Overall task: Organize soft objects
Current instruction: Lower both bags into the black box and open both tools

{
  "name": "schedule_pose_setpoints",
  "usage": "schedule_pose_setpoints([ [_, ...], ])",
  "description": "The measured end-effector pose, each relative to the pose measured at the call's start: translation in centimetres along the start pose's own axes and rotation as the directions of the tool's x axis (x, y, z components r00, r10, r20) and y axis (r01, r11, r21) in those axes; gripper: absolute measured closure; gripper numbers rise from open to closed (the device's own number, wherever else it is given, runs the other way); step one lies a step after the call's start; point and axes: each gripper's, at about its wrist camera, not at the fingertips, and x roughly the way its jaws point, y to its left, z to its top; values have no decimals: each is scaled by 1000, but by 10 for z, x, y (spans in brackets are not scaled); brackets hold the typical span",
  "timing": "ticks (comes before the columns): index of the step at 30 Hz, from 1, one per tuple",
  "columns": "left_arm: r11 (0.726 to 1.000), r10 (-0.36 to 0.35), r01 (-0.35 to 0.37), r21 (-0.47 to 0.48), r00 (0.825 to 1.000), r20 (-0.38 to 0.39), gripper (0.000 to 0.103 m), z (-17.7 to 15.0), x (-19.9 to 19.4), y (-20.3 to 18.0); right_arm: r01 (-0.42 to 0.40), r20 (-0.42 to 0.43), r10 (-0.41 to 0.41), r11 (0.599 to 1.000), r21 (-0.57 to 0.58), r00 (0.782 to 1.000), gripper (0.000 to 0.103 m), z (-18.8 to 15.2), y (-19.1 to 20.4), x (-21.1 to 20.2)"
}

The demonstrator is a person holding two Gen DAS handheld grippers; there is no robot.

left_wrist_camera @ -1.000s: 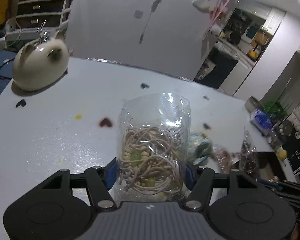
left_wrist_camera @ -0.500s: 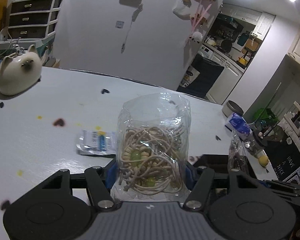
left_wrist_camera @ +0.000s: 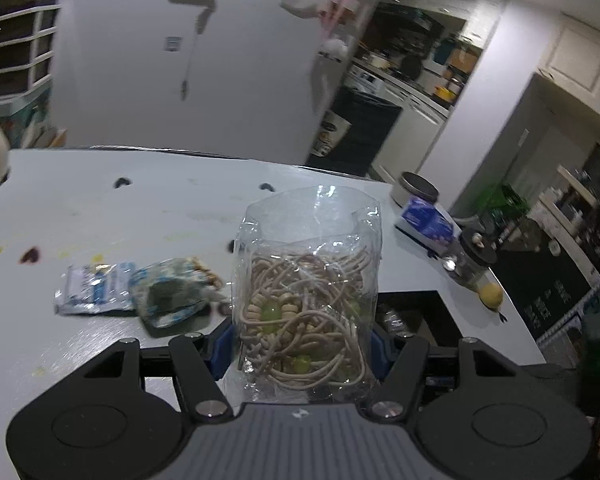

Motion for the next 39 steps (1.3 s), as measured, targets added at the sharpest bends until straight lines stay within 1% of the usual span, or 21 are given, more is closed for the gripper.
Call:
schedule_pose_setpoints([
  [6, 988, -49, 55, 148, 998, -43, 40, 14, 23, -24, 96, -49, -98, 995, -40, 994, 83, -6, -9, 26],
  [8, 974, -74, 86, 211, 995, -66, 40, 20, 35, -33, 84, -68, -86, 996, -37, 994, 78, -10, -10, 32],
  [10, 954, -94, 118, 275, 991, -99, 40, 25, 47, -39, 68, -62, -70, 997, -30, 996, 60, -12, -10, 31],
  [12, 918, -116, 161, 362, 983, -143, 40, 29, 61, -47, 63, -41, -64, 998, -23, 997, 56, -12, -9, 24],
  [15, 839, -147, 243, 487, 963, -226, 40, 34, 83, -59, 26, -10, -26, 999, 40, 1000, 56, -10, -16, 9],
  [17, 769, -163, 306, 561, 943, -290, 40, 32, 99, -65, 6, 13, -7, 997, 78, 1000, 56, -9, -20, 0],
  [20, 646, -153, 385, 659, 911, -383, 40, 26, 120, -74, -7, 51, 0, 993, 119, 999, 56, -9, -24, -14],
  [23, 520, -138, 447, 728, 885, -445, 39, 19, 138, -79, -11, 79, -1, 988, 153, 997, 56, -12, -26, -24],
  [24, 485, -130, 460, 744, 879, -459, 38, 16, 144, -80, -7, 81, -6, 987, 162, 997, 56, -13, -28, -25],
  [26, 435, -103, 482, 761, 866, -490, 27, 13, 155, -79, 1, 79, -16, 983, 182, 997, 56, -16, -30, -27],
  [27, 429, -89, 480, 765, 866, -493, 20, 11, 158, -78, 5, 78, -20, 981, 193, 997, 56, -18, -32, -28],
  [28, 433, -95, 486, 759, 862, -498, 16, 12, 161, -77, 7, 78, -24, 980, 200, 997, 56, -19, -33, -29],
  [29, 452, -113, 494, 743, 858, -501, 16, 14, 160, -73, 9, 79, -26, 979, 204, 997, 56, -19, -34, -30],
  [32, 514, -162, 491, 703, 861, -482, 16, 21, 154, -68, 9, 84, -27, 977, 214, 996, 55, -21, -34, -33],
  [33, 536, -181, 494, 685, 859, -479, 22, 24, 152, -66, 9, 84, -28, 976, 218, 996, 54, -21, -35, -33],
  [34, 556, -196, 494, 668, 859, -472, 33, 26, 149, -65, 6, 85, -25, 975, 222, 996, 53, -21, -35, -33],
  [35, 572, -205, 492, 657, 861, -466, 39, 27, 146, -66, 3, 87, -23, 975, 224, 996, 53, -21, -35, -33],
  [36, 592, -211, 490, 640, 861, -464, 50, 29, 143, -66, -1, 89, -20, 975, 224, 996, 53, -21, -35, -33],
  [37, 608, -212, 489, 626, 859, -465, 57, 29, 141, -67, -2, 91, -18, 975, 222, 996, 53, -20, -35, -33],
  [38, 622, -208, 488, 613, 857, -471, 60, 29, 140, -69, -3, 92, -18, 976, 219, 996, 53, -20, -34, -33],
  [39, 630, -196, 487, 605, 853, -484, 66, 27, 142, -71, -5, 94, -16, 976, 216, 995, 53, -19, -34, -33],
])
